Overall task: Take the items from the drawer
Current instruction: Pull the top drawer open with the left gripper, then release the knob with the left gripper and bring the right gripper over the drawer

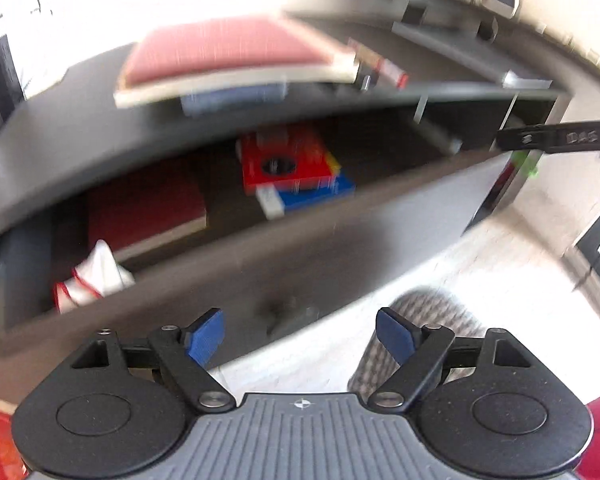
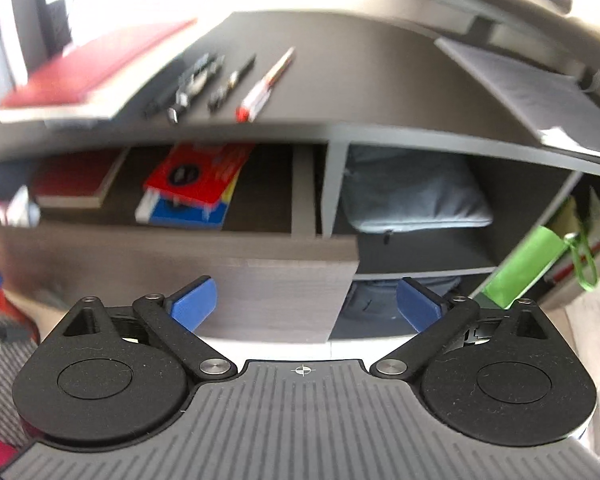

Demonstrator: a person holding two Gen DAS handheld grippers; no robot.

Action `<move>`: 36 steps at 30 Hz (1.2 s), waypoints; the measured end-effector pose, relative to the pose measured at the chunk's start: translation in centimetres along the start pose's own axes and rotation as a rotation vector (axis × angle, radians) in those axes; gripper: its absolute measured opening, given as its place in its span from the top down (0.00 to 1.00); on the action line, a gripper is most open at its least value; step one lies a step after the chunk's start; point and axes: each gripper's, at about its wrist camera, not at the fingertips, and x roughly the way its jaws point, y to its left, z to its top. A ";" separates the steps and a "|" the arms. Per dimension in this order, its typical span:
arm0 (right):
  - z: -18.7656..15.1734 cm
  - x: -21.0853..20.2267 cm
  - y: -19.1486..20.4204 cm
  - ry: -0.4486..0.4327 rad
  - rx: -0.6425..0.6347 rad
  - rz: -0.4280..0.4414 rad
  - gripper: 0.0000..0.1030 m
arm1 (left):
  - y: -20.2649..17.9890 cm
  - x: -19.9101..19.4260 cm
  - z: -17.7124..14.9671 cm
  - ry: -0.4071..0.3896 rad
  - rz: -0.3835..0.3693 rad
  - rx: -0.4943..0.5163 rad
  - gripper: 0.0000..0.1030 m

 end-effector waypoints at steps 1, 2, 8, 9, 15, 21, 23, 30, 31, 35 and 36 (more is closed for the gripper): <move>0.3 -1.0 0.3 -0.030 0.016 -0.004 0.02 | 0.2 -1.0 0.3 -0.034 0.000 -0.012 0.16; 0.7 -1.8 0.7 -0.059 0.028 -0.007 0.02 | 0.2 -1.8 0.9 -0.071 0.003 -0.027 0.15; 3.0 -4.0 4.9 -0.137 0.032 0.033 0.00 | 3.2 -3.4 2.5 -0.200 0.204 -0.189 0.08; 3.0 -3.5 5.9 -0.131 0.019 0.038 0.00 | 3.6 -2.7 2.8 -0.197 0.264 -0.212 0.08; 3.0 -0.6 10.4 -0.069 -0.034 0.008 0.00 | 4.3 2.9 4.9 -0.119 0.469 -0.280 0.08; 2.8 2.6 12.2 -0.011 -0.044 -0.041 0.00 | 4.6 3.8 4.1 -0.064 0.482 -0.283 0.08; 2.6 3.4 12.2 0.003 -0.045 -0.051 0.00 | 4.7 4.0 3.8 -0.061 0.482 -0.287 0.08; 2.2 4.9 12.1 0.048 -0.025 -0.055 0.01 | 4.9 4.5 3.3 -0.058 0.480 -0.313 0.07; 2.1 5.0 12.0 0.054 -0.018 -0.051 0.01 | 5.0 4.4 3.5 -0.059 0.478 -0.316 0.07; 1.9 5.3 11.9 0.062 -0.018 -0.057 0.00 | 4.9 3.8 3.7 -0.063 0.487 -0.312 0.07; 1.9 5.4 11.9 0.066 -0.019 -0.060 0.00 | 4.9 3.6 3.8 -0.064 0.491 -0.308 0.07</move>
